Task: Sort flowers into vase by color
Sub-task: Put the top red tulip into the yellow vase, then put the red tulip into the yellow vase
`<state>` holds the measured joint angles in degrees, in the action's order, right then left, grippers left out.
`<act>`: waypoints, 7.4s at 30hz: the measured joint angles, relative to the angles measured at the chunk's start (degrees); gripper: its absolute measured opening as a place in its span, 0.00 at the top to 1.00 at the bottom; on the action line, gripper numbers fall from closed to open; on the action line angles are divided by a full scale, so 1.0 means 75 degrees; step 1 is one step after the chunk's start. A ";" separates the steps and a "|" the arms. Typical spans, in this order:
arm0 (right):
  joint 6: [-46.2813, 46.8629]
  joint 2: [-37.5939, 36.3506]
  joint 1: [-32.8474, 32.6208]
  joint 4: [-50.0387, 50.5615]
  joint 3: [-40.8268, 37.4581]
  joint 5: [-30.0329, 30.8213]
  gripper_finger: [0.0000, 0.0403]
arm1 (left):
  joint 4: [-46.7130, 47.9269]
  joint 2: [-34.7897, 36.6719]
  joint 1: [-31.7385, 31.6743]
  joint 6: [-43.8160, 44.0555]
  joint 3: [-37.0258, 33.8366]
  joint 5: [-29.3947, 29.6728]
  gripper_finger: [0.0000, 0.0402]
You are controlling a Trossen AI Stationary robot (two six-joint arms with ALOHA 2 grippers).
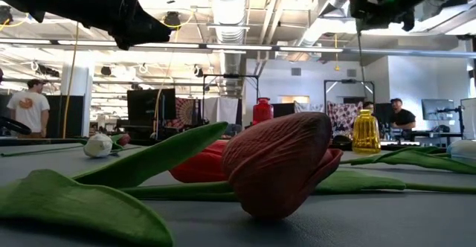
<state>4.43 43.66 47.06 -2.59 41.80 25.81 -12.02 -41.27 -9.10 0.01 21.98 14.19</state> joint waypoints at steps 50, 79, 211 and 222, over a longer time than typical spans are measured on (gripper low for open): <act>0.0001 0.0466 0.0086 0.2193 -0.0561 -0.0066 0.75 | 0.0136 -0.0001 0.0002 0.0087 0.0000 0.0015 0.60; 0.3068 0.0467 -0.1765 0.8550 0.1996 -0.3953 0.44 | 0.0150 0.0001 0.0004 0.0373 0.0000 -0.0049 0.60; -0.2222 0.0056 -0.0746 -0.5965 -0.3264 -0.0698 0.95 | 0.0072 -0.0001 0.0008 -0.0076 0.0000 0.0199 0.60; -0.2654 0.0660 -0.0459 -0.6426 -0.3261 -0.0707 0.95 | 0.0076 0.0000 0.0008 -0.0061 0.0000 0.0196 0.60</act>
<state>-15.48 48.61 43.62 -50.78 17.34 20.51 -11.45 -41.27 -9.04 -0.45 21.98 15.66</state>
